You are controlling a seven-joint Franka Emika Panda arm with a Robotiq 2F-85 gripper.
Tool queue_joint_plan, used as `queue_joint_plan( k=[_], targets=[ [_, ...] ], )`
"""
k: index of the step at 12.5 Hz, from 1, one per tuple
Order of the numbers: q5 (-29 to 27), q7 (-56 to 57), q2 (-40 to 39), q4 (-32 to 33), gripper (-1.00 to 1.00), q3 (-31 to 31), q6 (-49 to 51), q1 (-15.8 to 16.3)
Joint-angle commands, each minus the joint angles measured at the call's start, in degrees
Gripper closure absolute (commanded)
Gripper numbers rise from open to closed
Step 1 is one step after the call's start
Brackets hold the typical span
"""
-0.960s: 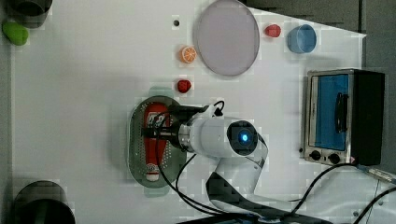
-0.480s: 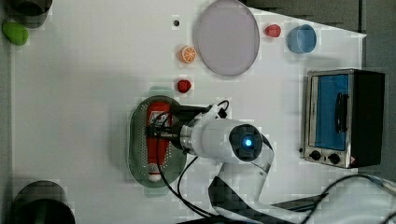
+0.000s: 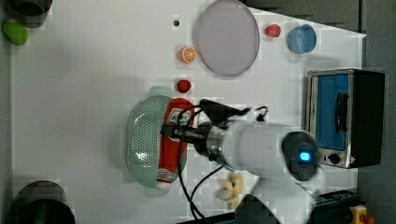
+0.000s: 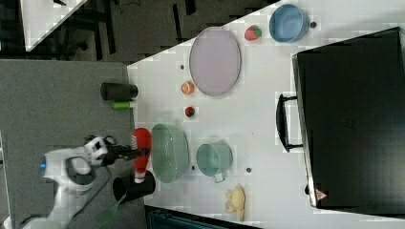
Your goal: Pick ketchup from strainer and place it on the table
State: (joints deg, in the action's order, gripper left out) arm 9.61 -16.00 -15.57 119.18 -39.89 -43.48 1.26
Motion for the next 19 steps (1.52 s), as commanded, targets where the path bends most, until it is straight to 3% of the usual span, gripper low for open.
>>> queue_joint_plan(
  k=[1,5,11,15,19],
  targets=[
    [-2.7,6.0,3.5,-5.7,-0.19,1.1,5.7,-4.4],
    [-2.7,20.3,4.6,-13.9,-0.19,7.8,20.5,-9.4],
    [-2.7,39.6,4.6,-15.2,-0.19,22.2,20.6,-13.4],
    [-2.7,41.9,4.6,-13.1,-0.19,29.5,20.1,-14.0],
    [-2.7,42.0,4.6,-4.7,-0.19,32.3,9.8,-14.1]
  ],
)
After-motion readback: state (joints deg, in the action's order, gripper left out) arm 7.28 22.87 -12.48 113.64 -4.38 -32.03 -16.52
